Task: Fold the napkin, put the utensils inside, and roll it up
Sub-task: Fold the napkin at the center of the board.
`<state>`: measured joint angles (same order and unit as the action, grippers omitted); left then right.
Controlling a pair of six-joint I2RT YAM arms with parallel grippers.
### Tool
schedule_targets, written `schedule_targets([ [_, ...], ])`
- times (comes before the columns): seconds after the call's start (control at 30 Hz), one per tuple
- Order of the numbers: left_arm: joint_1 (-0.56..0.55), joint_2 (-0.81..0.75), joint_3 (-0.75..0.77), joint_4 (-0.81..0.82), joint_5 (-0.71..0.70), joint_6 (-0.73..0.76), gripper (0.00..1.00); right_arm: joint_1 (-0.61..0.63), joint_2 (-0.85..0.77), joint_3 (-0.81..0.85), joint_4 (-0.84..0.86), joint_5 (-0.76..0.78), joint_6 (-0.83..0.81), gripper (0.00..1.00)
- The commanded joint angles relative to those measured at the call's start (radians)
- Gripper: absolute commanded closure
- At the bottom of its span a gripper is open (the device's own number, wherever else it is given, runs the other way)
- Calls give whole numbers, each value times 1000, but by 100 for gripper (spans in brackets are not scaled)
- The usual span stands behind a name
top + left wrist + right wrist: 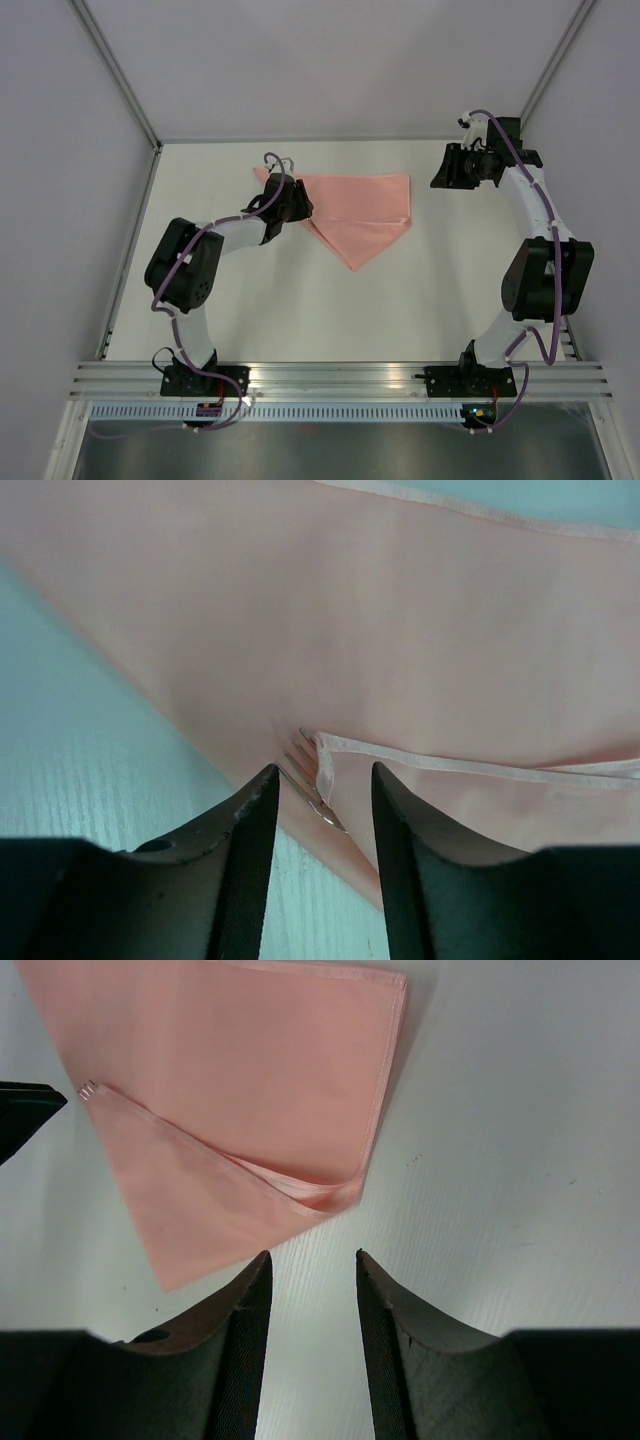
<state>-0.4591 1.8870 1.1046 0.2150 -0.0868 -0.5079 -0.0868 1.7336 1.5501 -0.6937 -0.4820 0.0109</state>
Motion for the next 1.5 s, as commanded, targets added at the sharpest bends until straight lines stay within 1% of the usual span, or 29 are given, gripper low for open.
schedule_targets([
  [0.0,25,-43,21,34,-2,-44,51,5,-2,16,3,-12,-2,55],
  [0.13,75,-80,23,40,5,-50,45,7,-2,24,-1,-15,-2,54],
  [0.2,106,-86,35,31,9,-75,44,6,-8,24,-3,-18,-3,54],
  [0.3,189,-78,66,12,16,-134,42,7,-19,19,-3,-26,-2,54],
  [0.33,230,-63,80,11,24,-145,40,6,-19,19,-3,-27,-2,54],
  [0.43,295,-29,136,-8,38,-170,38,7,-22,19,-3,-32,-2,54],
  [0.63,364,112,296,-46,55,-195,36,10,-14,25,-6,-35,-3,54],
  [0.77,384,198,382,-83,65,-213,35,10,-11,19,-6,-32,-3,54],
  [0.9,395,256,417,-71,106,-231,34,10,-5,18,-4,-32,-2,54],
  [1.13,401,334,492,-88,139,-257,35,10,-5,15,-3,-32,-2,55],
  [1.47,401,411,532,-85,154,-333,39,12,-9,15,-3,-29,-2,55],
])
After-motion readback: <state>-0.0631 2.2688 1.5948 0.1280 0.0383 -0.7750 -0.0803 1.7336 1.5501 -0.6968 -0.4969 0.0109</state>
